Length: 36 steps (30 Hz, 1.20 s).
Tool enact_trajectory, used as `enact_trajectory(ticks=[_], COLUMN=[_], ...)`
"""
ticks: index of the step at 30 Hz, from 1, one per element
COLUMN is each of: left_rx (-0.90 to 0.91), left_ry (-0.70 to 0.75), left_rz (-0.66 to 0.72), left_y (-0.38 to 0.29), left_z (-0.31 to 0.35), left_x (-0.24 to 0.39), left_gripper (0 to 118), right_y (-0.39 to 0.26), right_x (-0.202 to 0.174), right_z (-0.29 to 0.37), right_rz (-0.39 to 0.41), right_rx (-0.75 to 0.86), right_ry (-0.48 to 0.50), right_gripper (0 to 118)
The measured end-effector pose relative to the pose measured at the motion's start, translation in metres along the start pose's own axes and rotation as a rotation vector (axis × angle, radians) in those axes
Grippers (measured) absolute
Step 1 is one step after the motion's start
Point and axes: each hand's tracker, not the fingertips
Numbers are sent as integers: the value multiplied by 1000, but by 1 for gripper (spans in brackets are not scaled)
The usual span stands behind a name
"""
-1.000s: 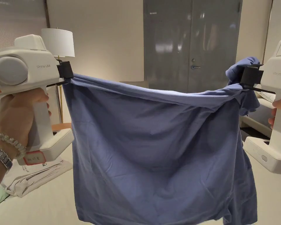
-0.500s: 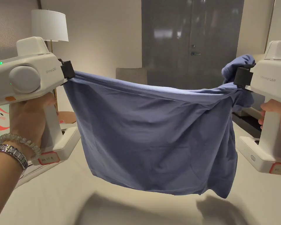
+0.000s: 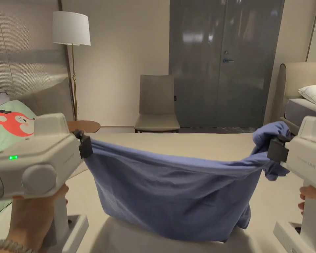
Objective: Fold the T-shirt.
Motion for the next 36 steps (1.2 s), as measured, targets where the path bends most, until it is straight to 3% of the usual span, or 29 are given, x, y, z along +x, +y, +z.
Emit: enact_trajectory(ticks=[10, 14, 16, 22, 28, 34, 36], left_rx=[-174, -285, -346, -523, -718, -740, -722], left_ry=[-16, 7, 18, 48, 113, 123, 111], left_rz=[97, 97, 121, 119, 119, 126, 136], left_y=[-101, -156, -182, -240, -281, -287, -280], left_z=[145, 175, 189, 203, 194, 202, 203], left_x=[-22, -38, -44, -54, -62, -59, -61], left_gripper=[3, 3, 4, 4, 4, 4, 5], right_y=[-99, -150, -179, -247, -286, -291, -286], right_x=[19, 24, 27, 46, 59, 64, 65], right_z=[135, 169, 183, 198, 191, 190, 192], right_rz=[-36, -5, -27, -117, -128, -120, -99], right_rx=[-130, -218, -279, -474, -620, -652, -631], right_ry=[-10, -46, -55, -123, -171, -175, -173], right_gripper=[14, 14, 14, 14, 14, 14, 28])
